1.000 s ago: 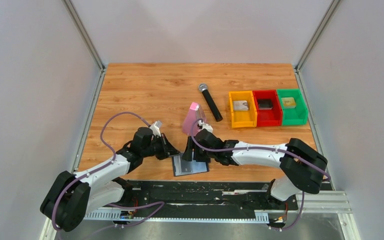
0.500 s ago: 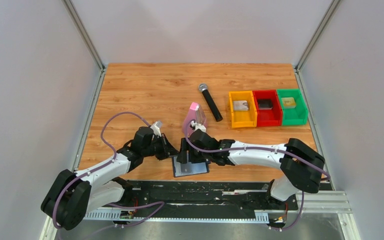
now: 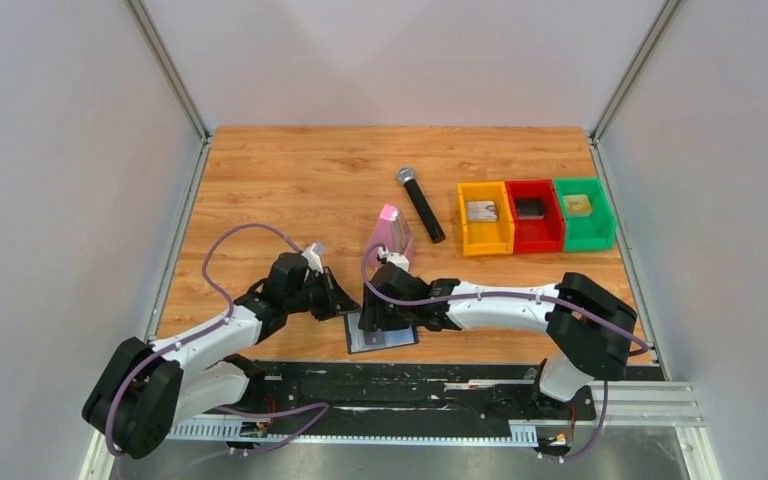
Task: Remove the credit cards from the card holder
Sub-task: Remove the credit card from the card holder.
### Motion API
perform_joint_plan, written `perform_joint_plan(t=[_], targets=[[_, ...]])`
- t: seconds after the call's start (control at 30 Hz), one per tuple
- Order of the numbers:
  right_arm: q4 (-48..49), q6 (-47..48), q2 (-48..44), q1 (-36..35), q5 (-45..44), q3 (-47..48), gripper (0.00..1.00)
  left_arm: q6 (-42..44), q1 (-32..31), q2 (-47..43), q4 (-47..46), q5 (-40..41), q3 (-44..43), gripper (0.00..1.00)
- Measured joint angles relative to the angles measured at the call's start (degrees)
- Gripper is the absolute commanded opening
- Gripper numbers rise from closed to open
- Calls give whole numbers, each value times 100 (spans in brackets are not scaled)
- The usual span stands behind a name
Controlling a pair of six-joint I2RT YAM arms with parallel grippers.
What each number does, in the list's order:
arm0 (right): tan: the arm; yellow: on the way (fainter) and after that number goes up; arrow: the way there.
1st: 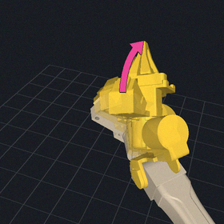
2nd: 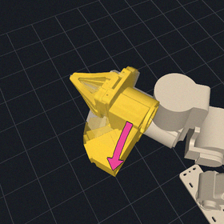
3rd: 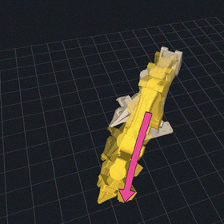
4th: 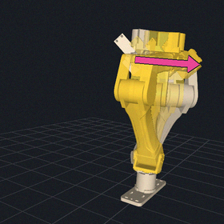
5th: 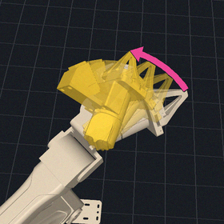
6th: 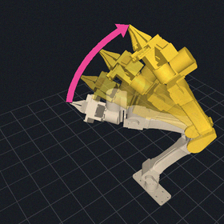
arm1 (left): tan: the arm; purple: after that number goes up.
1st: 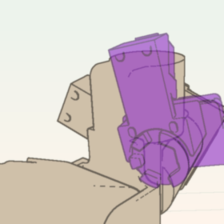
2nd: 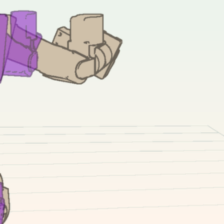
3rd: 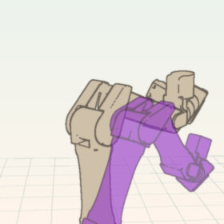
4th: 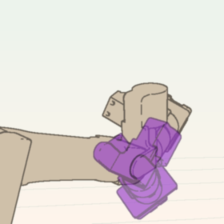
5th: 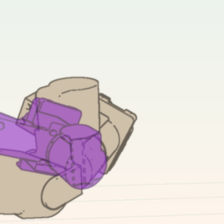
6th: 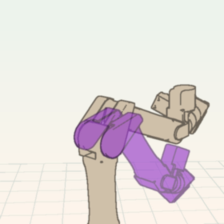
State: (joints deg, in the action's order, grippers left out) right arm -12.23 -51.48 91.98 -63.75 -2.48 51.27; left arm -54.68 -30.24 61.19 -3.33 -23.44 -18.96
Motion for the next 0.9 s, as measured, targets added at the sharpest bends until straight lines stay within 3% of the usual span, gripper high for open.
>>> perform_joint_plan(t=[0.17,0.3,0.9], targets=[[-28,-55,2,-33,-46,44,32,39,0,9,31,2,-24,21],[-76,-76,2,-33,-153,44,28,87,0,9,85,9,-26,28],[-42,-166,-280,-26,-564,-142,22,127,0,-42,96,17,-26,30]])
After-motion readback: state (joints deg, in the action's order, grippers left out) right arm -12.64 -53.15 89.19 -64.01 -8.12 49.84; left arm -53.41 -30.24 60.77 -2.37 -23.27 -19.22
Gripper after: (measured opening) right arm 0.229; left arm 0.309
